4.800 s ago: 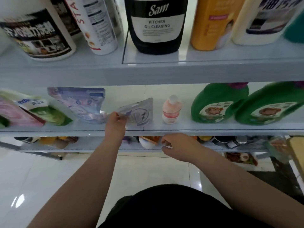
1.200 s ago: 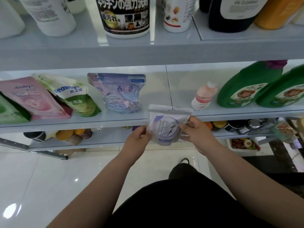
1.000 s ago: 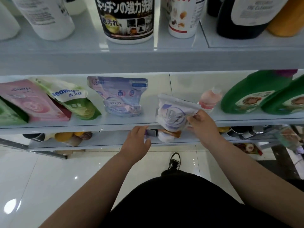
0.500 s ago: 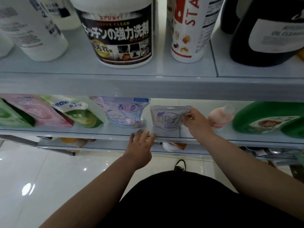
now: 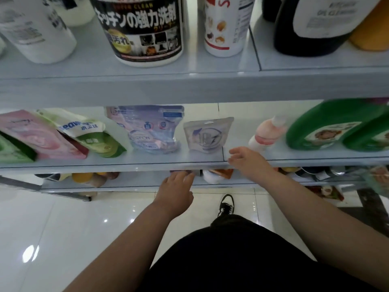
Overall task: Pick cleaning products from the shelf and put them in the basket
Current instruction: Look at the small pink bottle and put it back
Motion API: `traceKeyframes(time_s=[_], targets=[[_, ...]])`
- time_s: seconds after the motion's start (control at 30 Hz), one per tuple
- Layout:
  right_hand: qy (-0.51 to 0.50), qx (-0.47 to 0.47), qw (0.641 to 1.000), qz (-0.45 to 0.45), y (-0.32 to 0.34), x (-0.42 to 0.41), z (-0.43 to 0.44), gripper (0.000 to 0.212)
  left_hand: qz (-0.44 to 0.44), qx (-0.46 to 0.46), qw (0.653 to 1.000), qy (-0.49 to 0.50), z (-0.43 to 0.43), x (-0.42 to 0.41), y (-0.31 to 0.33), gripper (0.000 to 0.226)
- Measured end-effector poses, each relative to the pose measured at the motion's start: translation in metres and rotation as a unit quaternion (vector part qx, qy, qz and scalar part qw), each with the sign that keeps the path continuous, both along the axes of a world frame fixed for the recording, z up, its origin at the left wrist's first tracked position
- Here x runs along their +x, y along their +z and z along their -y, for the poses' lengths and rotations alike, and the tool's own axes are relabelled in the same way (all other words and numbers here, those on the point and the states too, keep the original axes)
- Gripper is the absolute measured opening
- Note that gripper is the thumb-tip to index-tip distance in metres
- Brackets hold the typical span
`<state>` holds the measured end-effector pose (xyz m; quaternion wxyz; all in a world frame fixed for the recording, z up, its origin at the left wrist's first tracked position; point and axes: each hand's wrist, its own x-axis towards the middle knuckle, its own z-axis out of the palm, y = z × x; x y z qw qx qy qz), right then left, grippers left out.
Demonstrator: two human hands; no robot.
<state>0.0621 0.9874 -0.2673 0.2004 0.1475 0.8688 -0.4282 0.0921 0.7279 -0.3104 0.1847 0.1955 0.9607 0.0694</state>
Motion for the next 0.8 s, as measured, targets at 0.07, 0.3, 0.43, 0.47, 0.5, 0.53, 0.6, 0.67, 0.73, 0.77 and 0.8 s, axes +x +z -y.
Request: traceKeyframes(time_s=[0.07,0.3,0.43,0.47,0.5,0.53,0.6,0.67,0.73,0.77,0.8], targets=[[0.055,0.071,0.996,0.002,0.006,0.028,-0.005,0.021,0.021,0.020,1.000,-0.001,-0.007,0.010,-0.001,0.059],[0.196,0.240,0.950,0.021,0.003,0.120,-0.038,0.034,0.051,0.076,0.995,-0.046,-0.037,0.040,-0.001,0.058],[0.206,0.264,0.942,0.013,0.006,0.139,-0.073,0.036,0.053,0.134,0.989,-0.024,-0.072,0.036,0.011,0.058],[0.210,0.265,0.941,0.011,0.007,0.139,-0.079,0.037,0.057,0.154,0.986,-0.009,-0.080,0.033,0.013,0.058],[0.213,0.264,0.941,0.008,0.007,0.139,-0.087,0.037,0.062,0.174,0.983,0.008,-0.092,0.027,0.017,0.060],[0.217,0.260,0.941,0.004,0.009,0.138,-0.096,0.038,0.069,0.196,0.978,0.029,-0.106,0.020,0.020,0.062],[0.232,0.251,0.940,0.002,0.014,0.132,-0.114,0.038,0.080,0.241,0.963,0.085,-0.136,0.005,0.029,0.071],[0.251,0.239,0.938,0.001,0.020,0.125,-0.133,0.038,0.067,0.275,0.949,0.138,-0.165,-0.012,0.039,0.082],[0.264,0.231,0.937,-0.001,0.026,0.117,-0.152,0.036,0.037,0.296,0.938,0.176,-0.194,-0.031,0.046,0.092],[0.272,0.230,0.935,-0.004,0.028,0.113,-0.161,0.036,0.031,0.309,0.930,0.197,-0.206,-0.039,0.048,0.095],[0.283,0.231,0.931,-0.009,0.029,0.109,-0.170,0.036,0.030,0.323,0.921,0.217,-0.218,-0.047,0.049,0.095]])
